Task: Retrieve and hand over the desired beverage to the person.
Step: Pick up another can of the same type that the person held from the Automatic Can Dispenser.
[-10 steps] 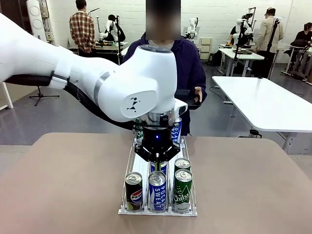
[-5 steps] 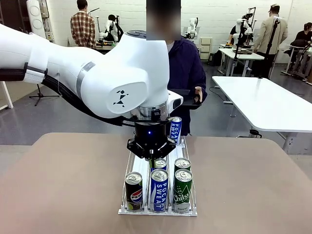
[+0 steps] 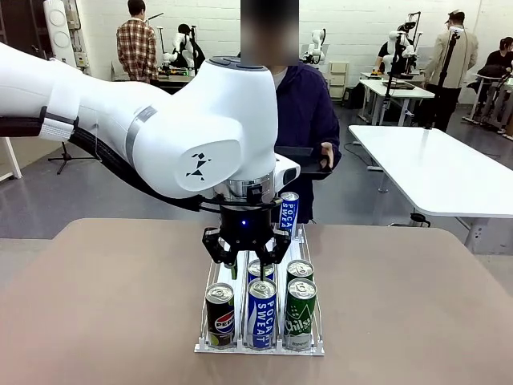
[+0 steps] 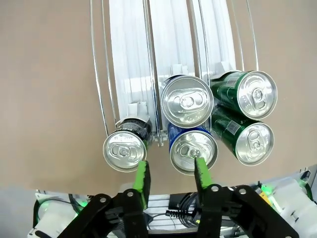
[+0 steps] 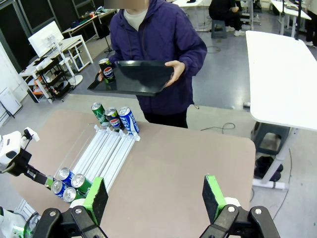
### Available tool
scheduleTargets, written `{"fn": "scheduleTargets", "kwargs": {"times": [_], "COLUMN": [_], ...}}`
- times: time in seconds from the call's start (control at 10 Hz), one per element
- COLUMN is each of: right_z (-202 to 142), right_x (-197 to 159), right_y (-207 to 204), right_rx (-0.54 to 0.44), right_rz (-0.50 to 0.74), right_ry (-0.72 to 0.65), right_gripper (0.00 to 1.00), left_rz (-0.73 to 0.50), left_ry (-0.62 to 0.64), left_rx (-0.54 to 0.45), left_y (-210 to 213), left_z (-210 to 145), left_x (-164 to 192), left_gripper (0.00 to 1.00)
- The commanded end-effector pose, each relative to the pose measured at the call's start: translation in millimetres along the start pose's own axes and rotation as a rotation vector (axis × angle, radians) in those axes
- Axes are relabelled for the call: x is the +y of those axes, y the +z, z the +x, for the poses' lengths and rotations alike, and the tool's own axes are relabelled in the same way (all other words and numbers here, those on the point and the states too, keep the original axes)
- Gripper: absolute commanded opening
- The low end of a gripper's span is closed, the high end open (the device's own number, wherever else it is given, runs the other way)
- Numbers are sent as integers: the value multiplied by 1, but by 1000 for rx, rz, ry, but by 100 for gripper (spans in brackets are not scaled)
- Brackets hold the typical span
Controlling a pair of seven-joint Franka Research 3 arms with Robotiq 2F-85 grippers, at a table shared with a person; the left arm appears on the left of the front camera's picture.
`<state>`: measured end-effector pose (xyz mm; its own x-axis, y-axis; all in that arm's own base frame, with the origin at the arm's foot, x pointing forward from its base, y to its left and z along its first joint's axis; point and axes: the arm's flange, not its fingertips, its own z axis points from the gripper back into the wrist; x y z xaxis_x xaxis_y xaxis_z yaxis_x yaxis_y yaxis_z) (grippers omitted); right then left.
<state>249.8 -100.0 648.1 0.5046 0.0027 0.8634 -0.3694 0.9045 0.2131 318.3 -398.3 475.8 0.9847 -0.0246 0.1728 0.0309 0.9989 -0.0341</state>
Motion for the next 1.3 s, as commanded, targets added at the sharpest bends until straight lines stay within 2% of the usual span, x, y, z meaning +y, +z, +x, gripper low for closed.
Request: {"fn": "scheduleTargets", "kwargs": {"times": [0.0, 0.7, 1.0, 1.2], "right_z": [0, 0, 0, 0], "right_x": [0, 0, 0, 0], "right_y": [-3, -3, -3, -3], "right_rx": [-2, -2, -2, -2], "right_rz": [20, 20, 20, 20], "right_ry": [-2, -2, -2, -2], "right_gripper": [100, 100, 100, 100], "left_rz": [0, 24, 41, 58], "left_ry": [-24, -51, -52, -54], "left_rx": [26, 5, 18, 11], "left_y": [-6, -15, -14, -17], "left_z": [3, 2, 2, 2], "left_x": [-1, -25, -25, -27], "left_gripper": [52, 52, 83, 100]}}
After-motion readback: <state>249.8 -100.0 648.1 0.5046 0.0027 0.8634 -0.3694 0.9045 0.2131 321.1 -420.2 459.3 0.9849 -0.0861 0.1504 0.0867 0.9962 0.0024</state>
